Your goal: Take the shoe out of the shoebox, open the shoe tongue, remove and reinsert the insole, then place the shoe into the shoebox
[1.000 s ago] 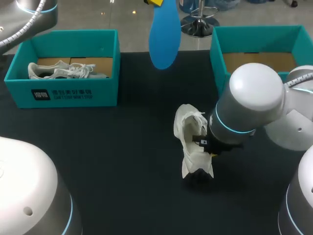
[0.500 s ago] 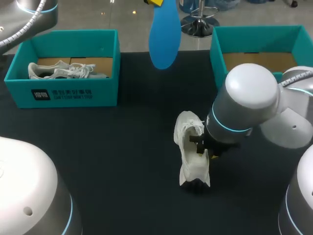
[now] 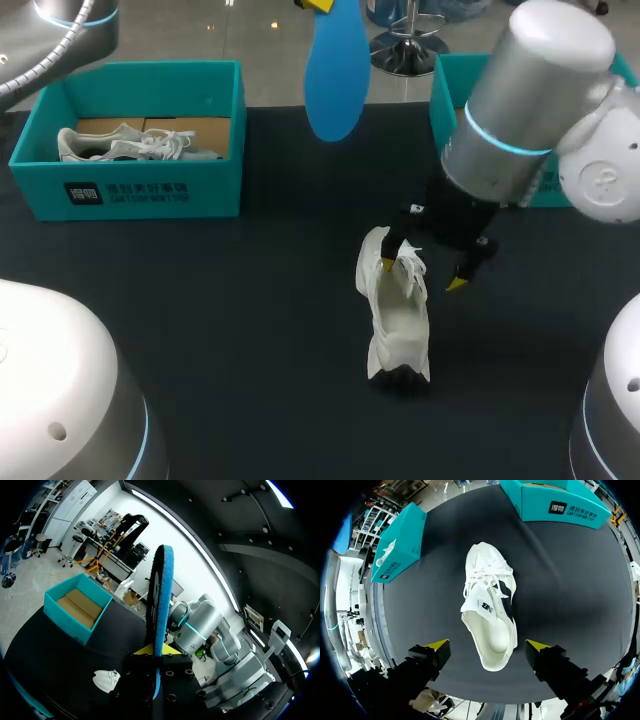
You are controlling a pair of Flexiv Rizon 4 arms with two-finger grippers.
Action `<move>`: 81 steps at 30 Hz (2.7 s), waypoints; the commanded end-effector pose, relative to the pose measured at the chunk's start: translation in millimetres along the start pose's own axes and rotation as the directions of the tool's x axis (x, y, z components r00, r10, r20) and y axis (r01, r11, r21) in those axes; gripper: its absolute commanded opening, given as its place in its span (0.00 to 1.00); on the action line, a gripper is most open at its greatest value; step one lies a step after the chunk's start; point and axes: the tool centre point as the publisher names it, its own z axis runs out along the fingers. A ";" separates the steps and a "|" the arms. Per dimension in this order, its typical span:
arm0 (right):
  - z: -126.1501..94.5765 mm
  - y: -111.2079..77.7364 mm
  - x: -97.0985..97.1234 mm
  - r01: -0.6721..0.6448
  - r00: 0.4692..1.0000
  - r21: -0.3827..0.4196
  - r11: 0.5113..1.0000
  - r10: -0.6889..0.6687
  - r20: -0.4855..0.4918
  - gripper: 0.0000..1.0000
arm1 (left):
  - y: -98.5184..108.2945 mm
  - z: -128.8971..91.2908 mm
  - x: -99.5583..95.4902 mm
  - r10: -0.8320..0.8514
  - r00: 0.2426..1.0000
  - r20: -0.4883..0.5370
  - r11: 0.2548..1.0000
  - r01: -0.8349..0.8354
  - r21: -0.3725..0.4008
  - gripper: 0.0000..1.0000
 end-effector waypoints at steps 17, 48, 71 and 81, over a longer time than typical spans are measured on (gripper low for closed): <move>-83.2 26.7 29.6 0.079 0.794 -0.108 0.991 -0.128 -0.594 1.00 | -0.1 -0.2 -0.5 0.001 1.000 -0.001 1.000 -0.001 -0.002 0.00; -132.1 57.9 72.2 -0.005 0.607 -0.071 0.997 -0.054 -0.793 1.00 | -0.1 -0.2 -0.5 0.001 1.000 -0.001 1.000 -0.001 -0.002 0.00; -141.1 61.2 80.0 -0.020 0.541 0.018 1.000 0.025 -0.841 1.00 | -0.1 -0.2 -0.5 0.001 1.000 -0.001 1.000 -0.001 -0.002 0.00; -139.4 51.9 97.8 -0.007 0.406 0.177 0.984 0.164 -0.899 1.00 | -0.1 -0.2 -0.5 0.001 1.000 -0.001 1.000 -0.001 -0.002 0.00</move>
